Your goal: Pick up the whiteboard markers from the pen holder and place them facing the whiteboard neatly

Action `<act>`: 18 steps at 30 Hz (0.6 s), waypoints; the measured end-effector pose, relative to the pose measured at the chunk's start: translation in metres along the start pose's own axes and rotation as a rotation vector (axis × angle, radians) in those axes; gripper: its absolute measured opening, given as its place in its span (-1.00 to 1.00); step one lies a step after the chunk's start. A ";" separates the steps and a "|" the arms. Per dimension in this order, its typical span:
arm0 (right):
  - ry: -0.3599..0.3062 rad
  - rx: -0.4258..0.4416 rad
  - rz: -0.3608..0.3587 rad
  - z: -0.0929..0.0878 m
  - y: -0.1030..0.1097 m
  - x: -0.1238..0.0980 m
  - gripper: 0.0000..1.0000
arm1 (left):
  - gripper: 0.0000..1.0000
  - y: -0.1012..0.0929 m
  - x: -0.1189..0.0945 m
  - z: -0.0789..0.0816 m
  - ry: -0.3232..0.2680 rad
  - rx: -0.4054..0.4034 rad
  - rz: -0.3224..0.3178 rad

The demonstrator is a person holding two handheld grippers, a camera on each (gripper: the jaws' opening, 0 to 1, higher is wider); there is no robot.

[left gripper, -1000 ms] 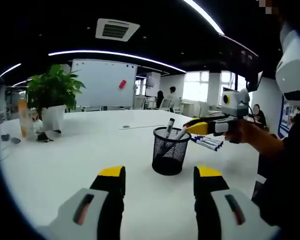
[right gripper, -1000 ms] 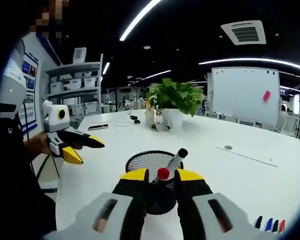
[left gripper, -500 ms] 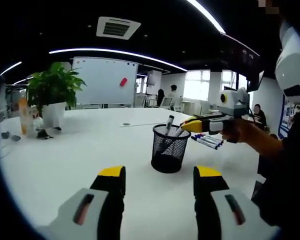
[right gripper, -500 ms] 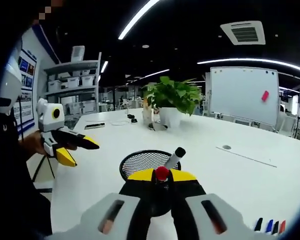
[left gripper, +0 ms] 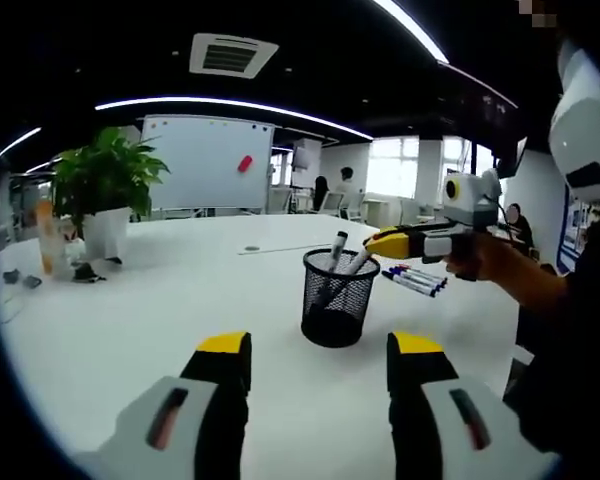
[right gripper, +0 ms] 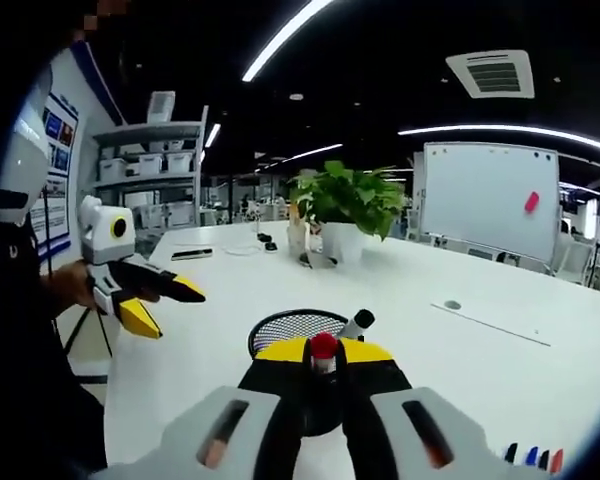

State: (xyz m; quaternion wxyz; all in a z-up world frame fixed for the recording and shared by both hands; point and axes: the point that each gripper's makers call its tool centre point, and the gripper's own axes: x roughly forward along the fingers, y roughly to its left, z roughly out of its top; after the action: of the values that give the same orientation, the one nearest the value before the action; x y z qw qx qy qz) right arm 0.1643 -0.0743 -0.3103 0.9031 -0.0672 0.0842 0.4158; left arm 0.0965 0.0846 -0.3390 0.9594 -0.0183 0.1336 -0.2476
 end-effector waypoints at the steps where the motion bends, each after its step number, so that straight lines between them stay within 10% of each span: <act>1: -0.008 0.003 -0.001 0.003 -0.001 -0.002 -0.74 | 0.11 -0.002 0.001 0.000 -0.001 0.004 -0.005; 18: -0.049 0.018 -0.013 0.023 -0.003 -0.021 -0.74 | 0.11 0.001 0.007 -0.004 -0.011 -0.016 -0.014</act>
State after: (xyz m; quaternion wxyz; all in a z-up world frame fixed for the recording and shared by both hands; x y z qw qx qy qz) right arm 0.1552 -0.0870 -0.2834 0.9081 -0.0493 0.0653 0.4107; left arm 0.1015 0.0825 -0.3443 0.9582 -0.0280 0.1303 -0.2532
